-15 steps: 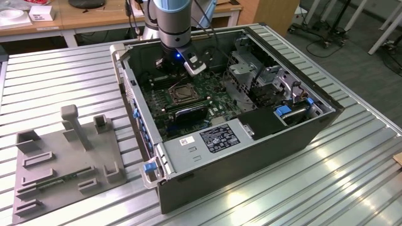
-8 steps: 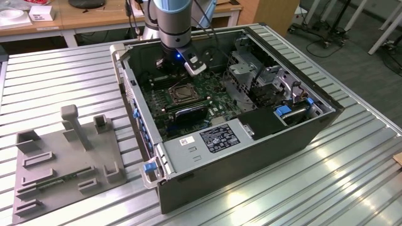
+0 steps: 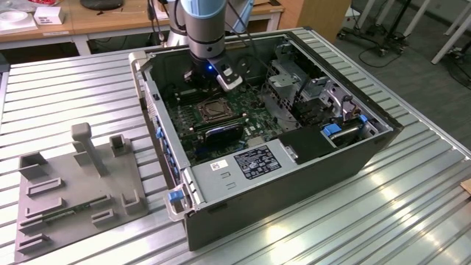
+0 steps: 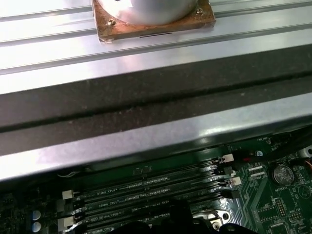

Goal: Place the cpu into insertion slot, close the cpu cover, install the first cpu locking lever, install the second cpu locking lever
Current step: 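Install the first cpu locking lever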

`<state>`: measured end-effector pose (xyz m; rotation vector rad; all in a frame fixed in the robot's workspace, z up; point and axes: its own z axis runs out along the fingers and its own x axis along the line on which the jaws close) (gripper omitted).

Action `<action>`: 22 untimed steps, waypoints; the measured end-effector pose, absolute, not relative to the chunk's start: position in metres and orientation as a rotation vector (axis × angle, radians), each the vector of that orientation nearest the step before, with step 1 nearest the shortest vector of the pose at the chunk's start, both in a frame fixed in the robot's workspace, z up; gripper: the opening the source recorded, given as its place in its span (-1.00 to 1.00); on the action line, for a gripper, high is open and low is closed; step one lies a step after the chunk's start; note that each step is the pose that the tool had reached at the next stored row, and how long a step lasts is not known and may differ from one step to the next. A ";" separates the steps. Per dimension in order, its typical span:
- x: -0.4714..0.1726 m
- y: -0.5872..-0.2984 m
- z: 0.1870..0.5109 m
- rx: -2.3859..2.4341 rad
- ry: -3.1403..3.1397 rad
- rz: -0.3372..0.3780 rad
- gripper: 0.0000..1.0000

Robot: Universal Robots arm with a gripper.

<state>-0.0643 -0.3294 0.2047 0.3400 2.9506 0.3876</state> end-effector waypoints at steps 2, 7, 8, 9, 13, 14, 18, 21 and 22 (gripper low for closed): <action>-0.064 -0.329 0.203 0.340 2.951 0.388 -0.79; -0.062 -0.329 0.199 0.340 2.951 0.388 -0.79; -0.062 -0.329 0.199 0.340 2.951 0.387 -0.79; -0.062 -0.329 0.198 0.340 2.951 0.388 -0.79; -0.061 -0.329 0.196 0.340 2.951 0.387 -0.79; -0.061 -0.329 0.196 0.340 2.951 0.387 -0.79; -0.061 -0.329 0.196 0.340 2.951 0.387 -0.79; -0.061 -0.329 0.195 0.341 2.951 0.386 -0.79; -0.061 -0.329 0.195 0.341 2.950 0.386 -0.79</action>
